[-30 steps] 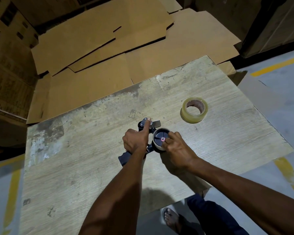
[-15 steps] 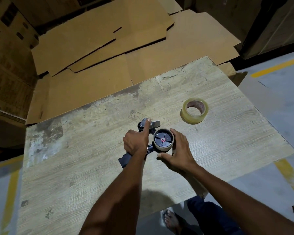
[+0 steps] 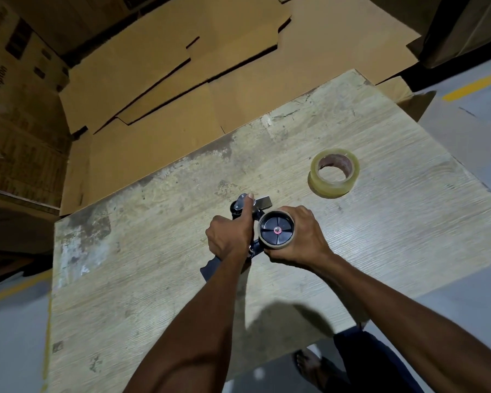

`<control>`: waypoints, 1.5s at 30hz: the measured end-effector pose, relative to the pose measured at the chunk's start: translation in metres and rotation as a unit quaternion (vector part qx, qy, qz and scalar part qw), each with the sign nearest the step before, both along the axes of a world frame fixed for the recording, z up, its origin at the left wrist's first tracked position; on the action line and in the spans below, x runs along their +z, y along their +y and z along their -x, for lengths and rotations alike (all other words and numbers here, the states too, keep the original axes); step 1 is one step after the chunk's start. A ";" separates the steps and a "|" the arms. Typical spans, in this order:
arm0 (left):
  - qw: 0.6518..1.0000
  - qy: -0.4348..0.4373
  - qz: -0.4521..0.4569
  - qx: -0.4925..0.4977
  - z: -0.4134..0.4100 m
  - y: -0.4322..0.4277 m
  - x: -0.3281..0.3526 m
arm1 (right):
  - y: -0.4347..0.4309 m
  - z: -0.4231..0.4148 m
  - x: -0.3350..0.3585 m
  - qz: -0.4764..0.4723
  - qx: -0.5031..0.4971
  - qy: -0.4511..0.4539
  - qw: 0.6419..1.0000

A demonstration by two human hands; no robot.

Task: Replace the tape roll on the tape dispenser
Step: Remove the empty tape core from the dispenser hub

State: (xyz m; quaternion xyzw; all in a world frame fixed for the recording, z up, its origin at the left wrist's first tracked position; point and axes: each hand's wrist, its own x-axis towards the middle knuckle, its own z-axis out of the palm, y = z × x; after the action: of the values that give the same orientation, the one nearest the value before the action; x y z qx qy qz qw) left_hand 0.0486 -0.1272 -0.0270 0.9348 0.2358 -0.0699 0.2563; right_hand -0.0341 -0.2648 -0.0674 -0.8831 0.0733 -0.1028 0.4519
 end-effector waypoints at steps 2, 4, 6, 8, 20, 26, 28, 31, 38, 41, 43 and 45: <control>1.000 -0.017 0.006 0.014 0.000 -0.001 0.001 | 0.001 0.004 -0.002 0.004 -0.006 -0.021 1.000; 0.999 -0.027 0.010 0.021 0.002 0.000 0.002 | 0.002 0.007 -0.004 0.012 -0.007 -0.032 0.999; 0.999 -0.034 0.010 0.017 0.003 -0.001 0.003 | 0.002 0.007 -0.004 0.013 -0.008 -0.034 0.999; 0.999 -0.037 0.010 0.015 0.002 -0.001 0.003 | 0.001 0.008 -0.003 0.011 -0.010 -0.036 0.999; 0.999 -0.041 0.014 -0.004 0.002 -0.003 0.003 | 0.001 0.014 -0.001 -0.001 -0.023 -0.047 0.999; 0.999 -0.039 0.014 -0.018 0.004 -0.003 0.006 | 0.000 0.019 -0.001 -0.013 -0.014 -0.039 0.999; 0.999 -0.039 0.010 -0.021 0.004 -0.003 0.006 | 0.000 0.022 -0.005 0.006 -0.028 -0.052 0.998; 0.999 -0.034 0.004 -0.019 0.003 -0.003 0.003 | 0.001 0.023 -0.007 0.010 -0.044 -0.051 0.998; 1.000 -0.024 -0.005 -0.010 0.002 -0.002 0.000 | 0.004 0.024 -0.003 -0.034 -0.045 -0.094 0.994; 1.000 -0.026 -0.004 -0.007 0.002 -0.003 0.001 | 0.004 0.024 -0.003 -0.033 -0.041 -0.109 0.993; 1.000 -0.026 -0.003 -0.007 0.002 -0.004 0.002 | 0.004 0.023 -0.005 -0.024 -0.035 -0.120 0.992; 1.000 -0.030 -0.002 -0.007 0.002 -0.004 0.003 | 0.002 0.021 -0.006 -0.014 -0.030 -0.128 0.991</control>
State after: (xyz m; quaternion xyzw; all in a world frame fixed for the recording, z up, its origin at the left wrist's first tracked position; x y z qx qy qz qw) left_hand 0.0463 -0.1313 -0.0242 0.9387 0.2218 -0.0431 0.2605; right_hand -0.0556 -0.2624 -0.0736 -0.8538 0.0428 -0.2273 0.4663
